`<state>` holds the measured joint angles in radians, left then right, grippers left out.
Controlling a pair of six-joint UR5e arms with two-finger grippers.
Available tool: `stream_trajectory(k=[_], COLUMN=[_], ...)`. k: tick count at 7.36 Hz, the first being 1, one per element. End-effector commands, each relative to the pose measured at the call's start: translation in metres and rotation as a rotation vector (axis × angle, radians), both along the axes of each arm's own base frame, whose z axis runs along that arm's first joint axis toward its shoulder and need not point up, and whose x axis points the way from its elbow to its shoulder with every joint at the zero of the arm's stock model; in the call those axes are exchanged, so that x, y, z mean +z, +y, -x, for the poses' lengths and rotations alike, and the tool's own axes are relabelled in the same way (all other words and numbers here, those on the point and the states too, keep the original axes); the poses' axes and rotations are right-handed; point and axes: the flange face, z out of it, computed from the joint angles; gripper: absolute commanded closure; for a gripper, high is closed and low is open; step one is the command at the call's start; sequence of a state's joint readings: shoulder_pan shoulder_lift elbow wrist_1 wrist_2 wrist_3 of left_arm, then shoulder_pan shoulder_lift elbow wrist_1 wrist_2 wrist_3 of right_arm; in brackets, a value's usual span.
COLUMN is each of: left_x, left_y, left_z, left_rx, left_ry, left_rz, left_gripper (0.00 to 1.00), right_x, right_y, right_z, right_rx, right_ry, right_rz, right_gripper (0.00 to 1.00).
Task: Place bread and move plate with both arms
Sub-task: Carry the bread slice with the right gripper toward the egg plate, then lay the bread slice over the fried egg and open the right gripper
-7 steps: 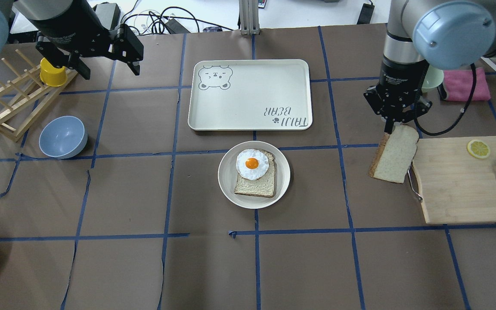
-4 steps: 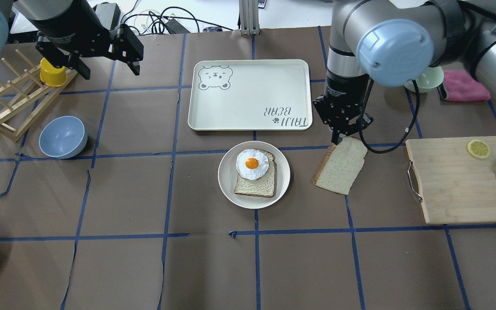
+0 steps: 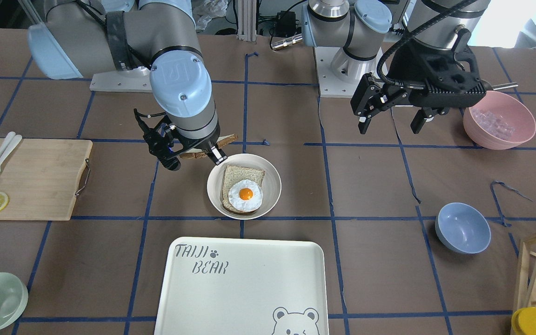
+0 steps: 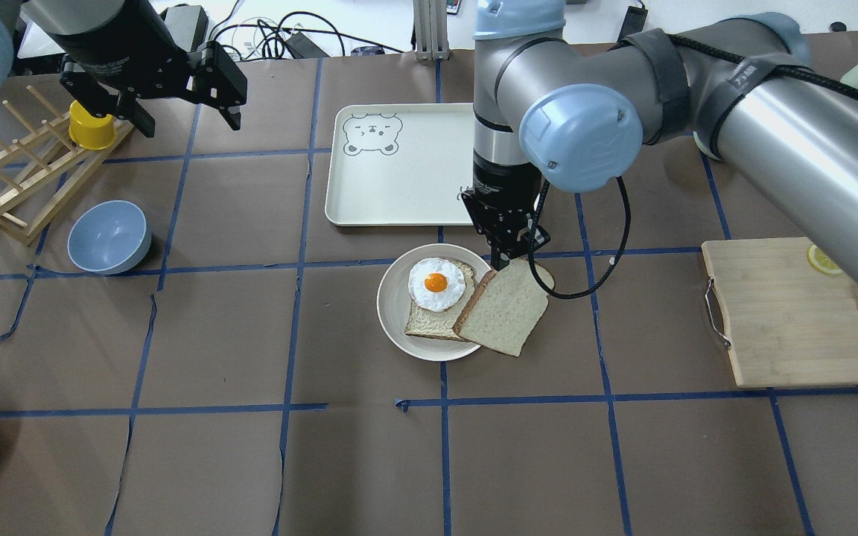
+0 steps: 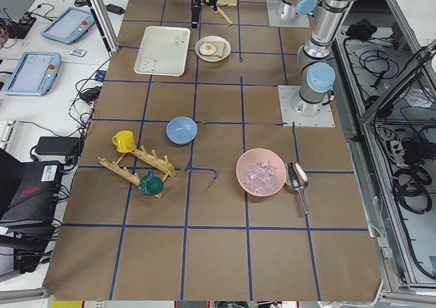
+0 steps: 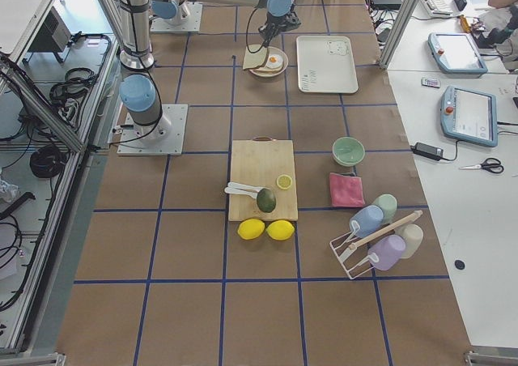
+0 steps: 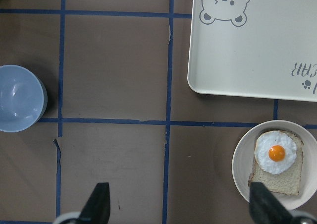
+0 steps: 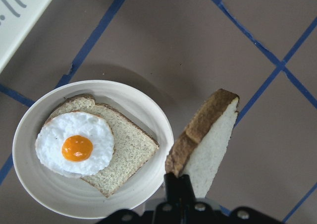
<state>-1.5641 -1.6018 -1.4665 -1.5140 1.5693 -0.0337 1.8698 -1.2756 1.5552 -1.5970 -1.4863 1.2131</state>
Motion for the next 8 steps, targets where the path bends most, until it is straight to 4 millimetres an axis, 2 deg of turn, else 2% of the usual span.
stream_trajectory(k=[1,5,8], left_x=[-0.001,-0.001,-0.001], left_y=[0.000,0.000,0.000], left_z=[0.000,0.000,0.000], left_rx=[-0.001,-0.001,-0.001], left_ry=[0.002,0.002,0.002], left_rz=[-0.001,-0.001,-0.001], left_gripper=[0.00,0.00,0.00], right_x=[-0.021,-0.039,-0.059], right_y=[-0.010,-0.017,-0.031], right_z=[-0.028,-0.044,-0.056], right_rx=[-0.020,-0.022,-0.026], right_ry=[-0.015,-0.040,-0.098], right_rz=[0.059,0.082,0.123], right_gripper=[1.00,1.00,1.00])
